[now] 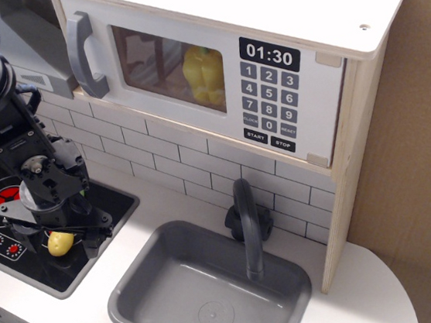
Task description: Open microwave
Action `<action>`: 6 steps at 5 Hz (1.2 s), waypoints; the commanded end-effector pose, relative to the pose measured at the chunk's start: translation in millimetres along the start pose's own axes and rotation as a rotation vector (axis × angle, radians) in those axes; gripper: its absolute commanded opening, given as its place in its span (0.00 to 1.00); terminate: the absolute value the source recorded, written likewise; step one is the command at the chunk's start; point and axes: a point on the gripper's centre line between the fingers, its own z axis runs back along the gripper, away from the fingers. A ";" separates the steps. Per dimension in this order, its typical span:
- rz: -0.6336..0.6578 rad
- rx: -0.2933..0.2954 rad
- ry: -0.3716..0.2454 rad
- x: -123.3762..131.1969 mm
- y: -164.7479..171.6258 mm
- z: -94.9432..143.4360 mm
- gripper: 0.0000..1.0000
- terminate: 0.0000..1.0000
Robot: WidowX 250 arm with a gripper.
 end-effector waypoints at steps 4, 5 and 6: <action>0.019 -0.177 -0.076 40.5 -5.1 77.5 1.00 0.00; 0.002 -0.212 -0.114 54.0 -4.6 97.1 1.00 0.00; -0.050 -0.224 -0.175 65.1 -4.8 110.2 1.00 0.00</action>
